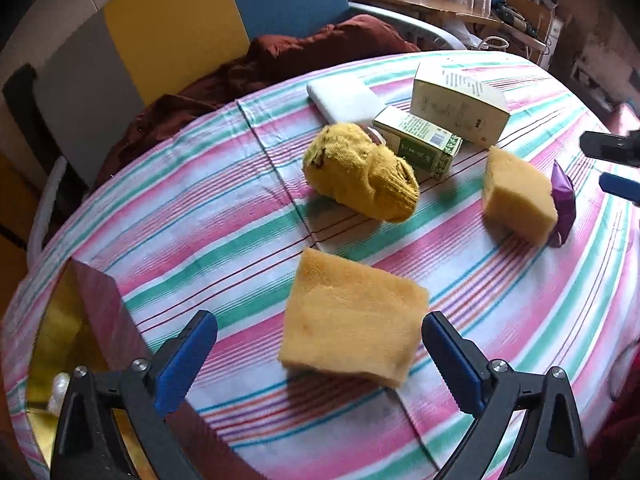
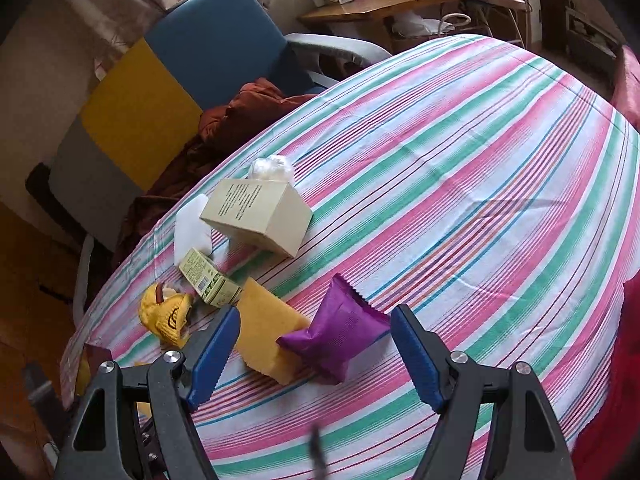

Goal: Organize objects
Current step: 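Grasp a yellow sponge with left gripper while right grasps purple snack packet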

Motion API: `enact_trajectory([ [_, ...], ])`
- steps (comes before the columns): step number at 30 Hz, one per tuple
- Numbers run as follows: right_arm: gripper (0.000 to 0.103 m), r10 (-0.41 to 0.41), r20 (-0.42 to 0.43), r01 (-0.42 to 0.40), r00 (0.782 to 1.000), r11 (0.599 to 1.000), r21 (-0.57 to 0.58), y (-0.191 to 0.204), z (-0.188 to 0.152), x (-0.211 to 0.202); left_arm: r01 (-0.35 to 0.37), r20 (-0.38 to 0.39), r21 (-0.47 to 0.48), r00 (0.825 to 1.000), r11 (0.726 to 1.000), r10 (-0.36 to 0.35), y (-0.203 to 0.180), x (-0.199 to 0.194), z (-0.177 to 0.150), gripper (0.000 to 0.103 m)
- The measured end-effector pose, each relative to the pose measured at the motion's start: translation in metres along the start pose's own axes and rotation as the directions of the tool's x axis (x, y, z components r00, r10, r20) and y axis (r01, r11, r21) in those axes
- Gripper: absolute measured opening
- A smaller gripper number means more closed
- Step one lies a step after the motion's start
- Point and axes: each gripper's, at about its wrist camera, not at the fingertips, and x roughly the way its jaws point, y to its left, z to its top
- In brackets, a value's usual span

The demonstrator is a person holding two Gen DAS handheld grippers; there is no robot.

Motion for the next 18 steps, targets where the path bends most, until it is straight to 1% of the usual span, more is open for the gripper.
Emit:
enact_trajectory([
  [3, 0.079, 0.005, 0.008, -0.005, 1.0, 0.998, 0.06, -0.012, 0.004, -0.001, 0.029, -0.02, -0.027, 0.999, 0.999, -0.03, 0.001, 0.009, 0.004, 0.103],
  [4, 0.079, 0.01, 0.005, -0.01, 1.0, 0.996, 0.087, -0.018, 0.005, 0.0, 0.039, -0.018, -0.032, 0.999, 0.999, -0.04, 0.0, 0.009, 0.004, 0.101],
  [5, 0.079, 0.014, 0.001, -0.014, 1.0, 0.994, 0.107, -0.021, 0.006, 0.001, 0.047, -0.016, -0.029, 0.999, 0.998, -0.047, -0.002, 0.01, 0.005, 0.096],
  [6, 0.079, 0.018, -0.005, -0.017, 1.0, 0.992, 0.127, -0.025, 0.006, 0.003, 0.055, -0.025, -0.017, 0.998, 0.998, -0.056, -0.005, 0.011, 0.005, 0.087],
  [7, 0.079, 0.019, -0.012, -0.017, 1.0, 0.991, 0.136, -0.027, 0.007, 0.004, 0.064, -0.034, -0.007, 0.997, 0.998, -0.064, -0.007, 0.014, 0.005, 0.082],
  [8, 0.079, 0.019, -0.019, -0.016, 1.0, 0.99, 0.142, -0.029, 0.007, 0.006, 0.082, -0.048, 0.005, 0.996, 0.997, -0.082, -0.01, 0.017, 0.004, 0.071],
  [9, 0.079, 0.017, -0.03, -0.012, 0.999, 0.99, 0.144, -0.029, 0.006, 0.008, 0.093, -0.057, 0.013, 0.994, 0.996, -0.092, -0.012, 0.019, 0.003, 0.069],
  [11, 0.079, 0.015, -0.053, -0.007, 0.998, 0.991, 0.137, -0.028, 0.006, 0.014, 0.086, -0.036, 0.017, 0.996, 0.996, -0.085, -0.013, 0.017, 0.001, 0.068],
  [13, 0.079, 0.012, -0.081, -0.001, 0.997, 0.991, 0.135, -0.027, 0.004, 0.02, 0.105, -0.023, 0.009, 0.994, 0.994, -0.105, -0.013, 0.013, -0.002, 0.067],
  [14, 0.079, 0.015, -0.094, -0.002, 0.995, 0.99, 0.14, -0.028, 0.003, 0.023, 0.103, -0.009, 0.013, 0.995, 0.995, -0.103, -0.015, 0.009, -0.005, 0.067],
  [18, 0.079, 0.059, -0.139, -0.033, 0.988, 0.983, 0.181, -0.034, -0.001, 0.034, 0.138, 0.015, 0.018, 0.99, 0.99, -0.138, -0.024, -0.003, -0.018, 0.067],
])
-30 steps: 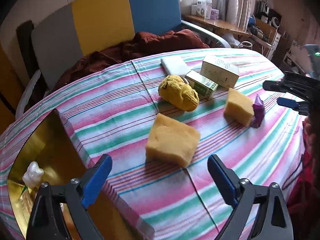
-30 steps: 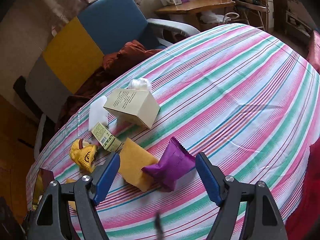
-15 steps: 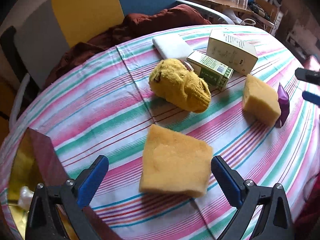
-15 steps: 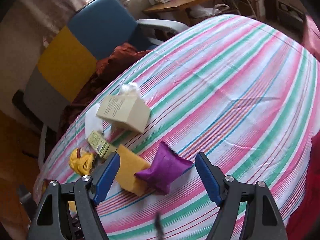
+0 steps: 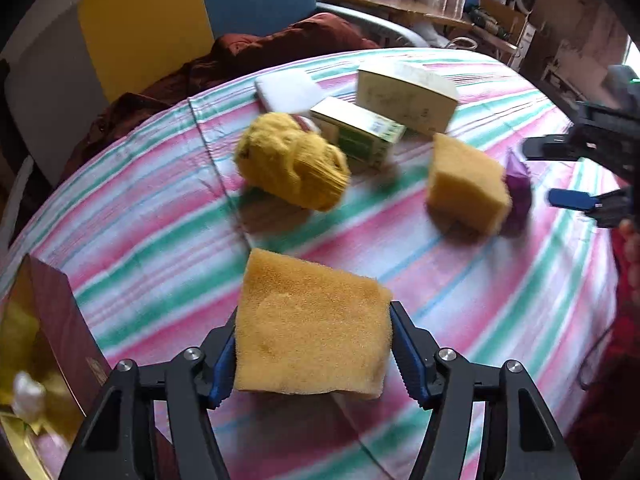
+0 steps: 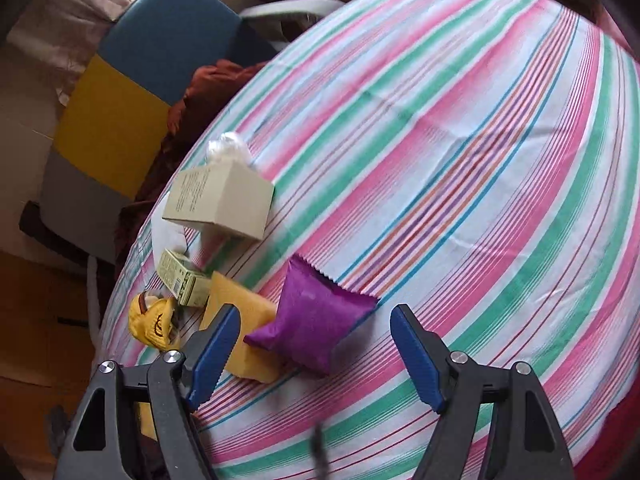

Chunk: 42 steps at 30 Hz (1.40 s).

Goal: Organize objects
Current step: 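Grasp a yellow sponge with left gripper while right grasps purple snack packet, then carry sponge and purple packet into the gold tray and open both grippers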

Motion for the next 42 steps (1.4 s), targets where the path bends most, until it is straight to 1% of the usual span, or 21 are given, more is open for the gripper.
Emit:
enact_trajectory([
  [5, 0.078, 0.069, -0.058, -0.066, 0.996, 0.996, 0.055, -0.004, 0.0, 0.016, 0.044, 0.041, 0.005, 0.998, 0.999, -0.044, -0.02, -0.019, -0.022, 0.067],
  [7, 0.079, 0.07, -0.05, -0.067, 0.996, 0.996, 0.063, -0.003, 0.003, 0.019, 0.058, 0.038, 0.005, 0.998, 0.998, -0.058, -0.031, -0.025, -0.036, 0.067],
  [9, 0.078, 0.058, -0.034, -0.056, 0.998, 0.997, 0.046, 0.001, 0.005, 0.021, 0.062, 0.023, 0.005, 0.998, 0.998, -0.062, -0.038, -0.021, -0.042, 0.067],
  [10, 0.078, 0.048, -0.028, -0.047, 0.998, 0.998, 0.035, 0.002, 0.005, 0.022, 0.057, 0.008, 0.008, 0.998, 0.998, -0.057, -0.041, -0.017, -0.048, 0.068],
  [11, 0.076, 0.039, -0.023, -0.039, 0.999, 0.999, 0.026, 0.004, 0.005, 0.023, 0.043, 0.025, 0.02, 0.999, 0.999, -0.043, -0.042, -0.017, -0.051, 0.068],
  [13, 0.066, 0.014, -0.016, -0.014, 1.0, 1.0, 0.003, 0.005, 0.005, 0.022, 0.035, 0.039, 0.027, 0.999, 0.999, -0.036, -0.043, -0.016, -0.055, 0.068],
  [15, 0.04, -0.006, -0.016, 0.006, 1.0, 1.0, -0.008, 0.005, 0.005, 0.021, 0.044, 0.041, 0.012, 0.998, 0.999, -0.044, -0.041, -0.015, -0.055, 0.068],
  [17, 0.04, -0.02, -0.02, 0.02, 1.0, 1.0, -0.023, 0.006, 0.005, 0.022, 0.048, 0.05, 0.008, 0.998, 0.999, -0.048, -0.04, -0.014, -0.057, 0.069],
  [21, 0.04, -0.059, -0.015, 0.058, 0.998, 0.996, -0.067, 0.012, 0.003, 0.023, 0.028, 0.082, 0.034, 0.996, 0.999, -0.031, -0.045, -0.015, -0.062, 0.07],
  [24, 0.04, -0.099, -0.015, 0.097, 0.995, 0.99, -0.1, 0.015, 0.002, 0.025, 0.037, 0.096, 0.023, 0.995, 0.999, -0.039, -0.045, -0.015, -0.065, 0.07],
  [27, 0.04, -0.146, -0.007, 0.143, 0.989, 0.977, -0.157, 0.024, 0.0, 0.028, 0.033, 0.101, 0.024, 0.994, 0.999, -0.035, -0.044, -0.013, -0.063, 0.07],
  [29, 0.04, -0.184, 0.005, 0.182, 0.983, 0.962, -0.205, 0.03, -0.002, 0.029, 0.033, 0.106, 0.024, 0.994, 0.999, -0.036, -0.043, -0.013, -0.063, 0.07],
  [32, 0.038, -0.218, 0.056, 0.225, 0.974, 0.945, -0.239, 0.036, -0.003, 0.024, 0.028, 0.113, 0.011, 0.993, 1.0, -0.029, -0.041, -0.016, -0.061, 0.065],
  [34, 0.038, -0.215, 0.099, 0.233, 0.972, 0.942, -0.24, 0.036, -0.002, 0.016, 0.052, 0.112, -0.007, 0.992, 0.999, -0.051, -0.039, -0.02, -0.062, 0.064],
  [36, 0.038, -0.186, 0.128, 0.211, 0.974, 0.949, -0.233, 0.036, -0.001, 0.008, 0.074, 0.133, -0.024, 0.989, 0.997, -0.07, -0.037, -0.031, -0.064, 0.064],
  [39, 0.038, -0.126, 0.187, 0.17, 0.974, 0.955, -0.243, 0.04, -0.001, -0.008, 0.086, 0.191, -0.02, 0.978, 0.996, -0.08, -0.036, -0.059, -0.065, 0.064],
  [42, 0.038, -0.044, 0.219, 0.107, 0.975, 0.952, -0.285, 0.05, -0.01, -0.022, 0.074, 0.237, -0.045, 0.97, 0.996, -0.061, -0.025, -0.087, -0.07, 0.065],
])
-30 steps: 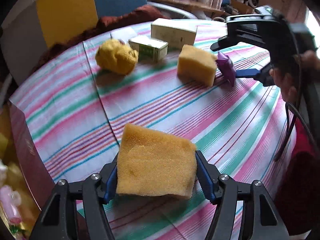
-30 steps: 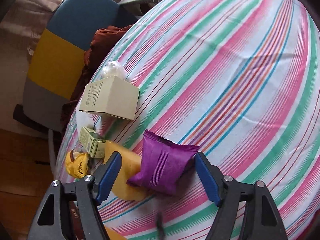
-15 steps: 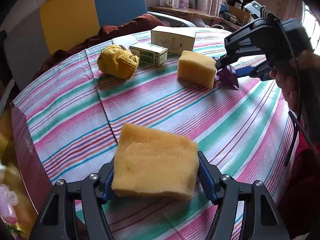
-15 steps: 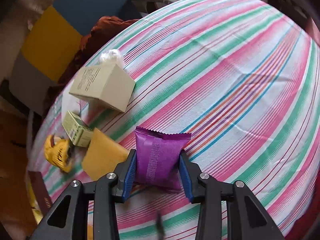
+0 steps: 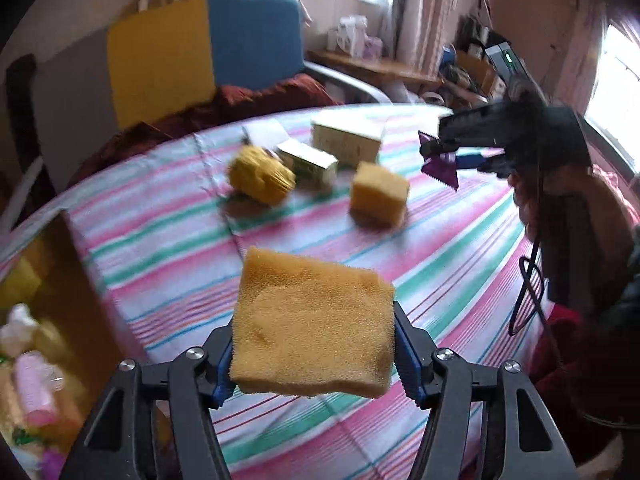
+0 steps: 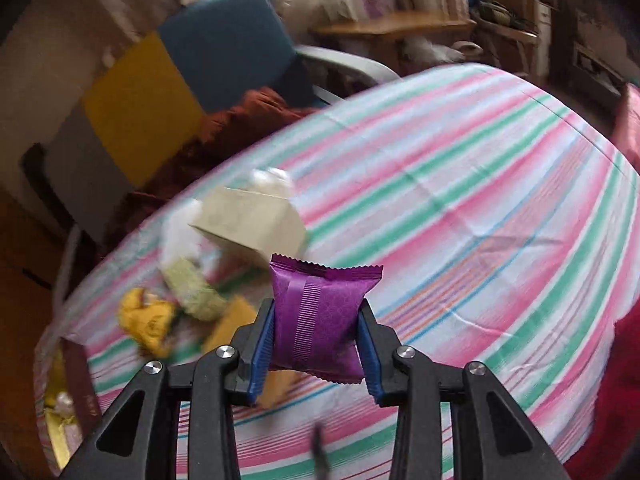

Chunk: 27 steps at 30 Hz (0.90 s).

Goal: Organize objects
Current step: 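Carry sponge and purple packet into the gold tray and open both grippers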

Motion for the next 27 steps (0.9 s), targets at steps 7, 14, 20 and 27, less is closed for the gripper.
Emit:
enact_trajectory([
  [7, 0.038, 0.151, 0.014, -0.145, 0.988, 0.97, -0.196, 0.059, -0.016, -0.027, -0.076, 0.098, -0.142, 0.991, 0.987, 0.09, 0.057, -0.064, -0.01, 0.065],
  [14, 0.038, 0.316, -0.068, -0.314, 0.946, 0.848, -0.428, 0.157, -0.068, -0.068, -0.225, 0.102, -0.322, 0.958, 0.92, 0.27, 0.14, -0.106, -0.036, 0.066],
  [20, 0.038, 0.398, -0.223, -0.445, 0.89, 0.648, -0.618, 0.251, -0.138, -0.089, -0.317, 0.031, -0.464, 0.927, 0.827, 0.373, 0.214, -0.121, -0.061, 0.066],
  [27, 0.038, 0.274, -0.403, -0.486, 0.873, 0.535, -0.69, 0.316, -0.214, -0.047, -0.348, -0.038, -0.542, 0.919, 0.765, 0.391, 0.262, -0.119, -0.081, 0.066],
])
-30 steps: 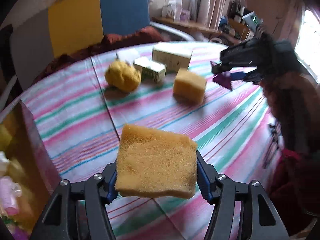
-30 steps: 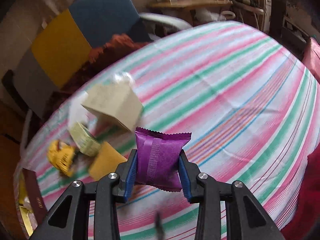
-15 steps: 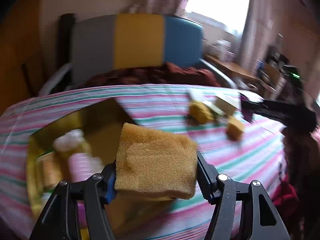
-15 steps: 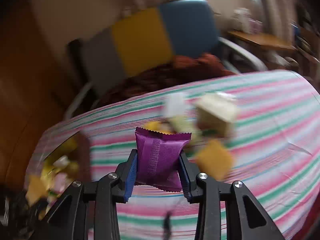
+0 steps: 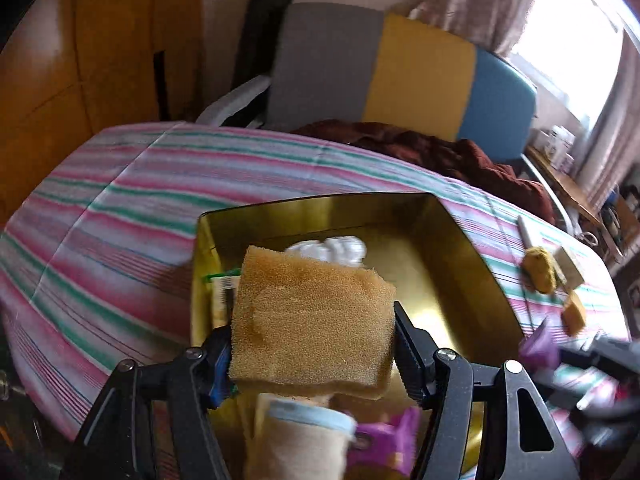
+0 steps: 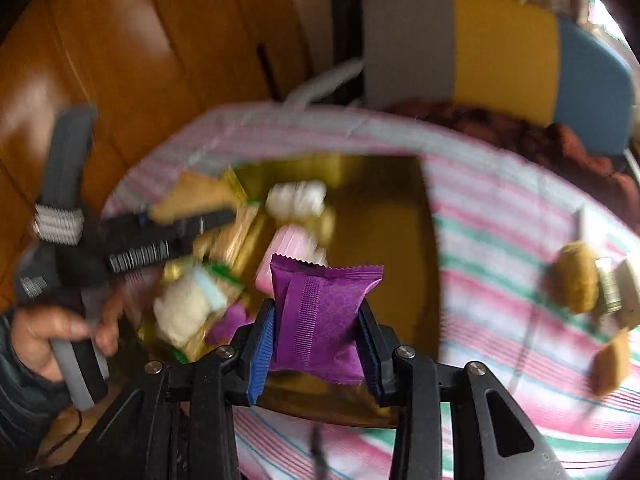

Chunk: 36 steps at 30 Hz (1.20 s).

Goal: Organize objects
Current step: 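Carry sponge and purple packet into the gold tray and open both grippers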

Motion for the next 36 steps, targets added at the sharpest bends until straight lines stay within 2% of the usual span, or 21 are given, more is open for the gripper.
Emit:
enact_trajectory([
  [1, 0.038, -0.014, -0.044, 0.014, 0.999, 1.0, -0.013, 0.005, -0.002, 0.016, 0.0, -0.009, -0.007, 1.0, 1.0, -0.001, 0.003, 0.003, 0.0, 0.066],
  [5, 0.038, -0.041, -0.122, 0.04, 0.992, 0.999, -0.016, 0.007, -0.009, 0.047, -0.003, -0.033, -0.017, 0.999, 1.0, 0.002, 0.01, 0.014, -0.001, 0.067],
  [12, 0.04, -0.064, -0.181, 0.063, 0.981, 0.998, -0.011, 0.005, -0.018, 0.06, -0.002, -0.073, -0.025, 0.997, 1.0, 0.001, 0.014, 0.035, -0.003, 0.068],
  [15, 0.046, -0.065, -0.182, 0.066, 0.981, 0.998, 0.002, 0.005, -0.019, 0.063, 0.009, -0.085, -0.033, 0.996, 0.999, -0.012, 0.014, 0.038, -0.005, 0.071],
  [19, 0.051, -0.07, -0.158, 0.074, 0.985, 0.997, 0.016, 0.004, -0.019, 0.056, -0.001, -0.065, -0.035, 0.998, 0.999, -0.002, 0.014, 0.031, -0.005, 0.077],
  [23, 0.066, -0.059, -0.108, 0.064, 0.992, 0.997, 0.044, 0.002, -0.014, 0.043, -0.024, -0.001, -0.033, 1.0, 0.999, 0.024, 0.011, 0.009, -0.005, 0.087],
  [29, 0.067, -0.089, -0.024, 0.09, 0.996, 0.995, 0.045, 0.007, -0.007, 0.022, -0.064, 0.105, 0.004, 0.992, 0.998, 0.064, -0.003, -0.028, -0.015, 0.089],
  [32, 0.075, -0.108, 0.015, 0.108, 0.994, 0.993, 0.041, 0.01, -0.007, 0.007, -0.072, 0.134, 0.015, 0.989, 0.997, 0.07, -0.009, -0.041, -0.023, 0.09],
  [36, 0.077, -0.135, 0.063, 0.133, 0.989, 0.991, 0.03, 0.012, -0.008, -0.007, -0.081, 0.159, 0.052, 0.985, 0.995, 0.072, -0.021, -0.054, -0.029, 0.091],
])
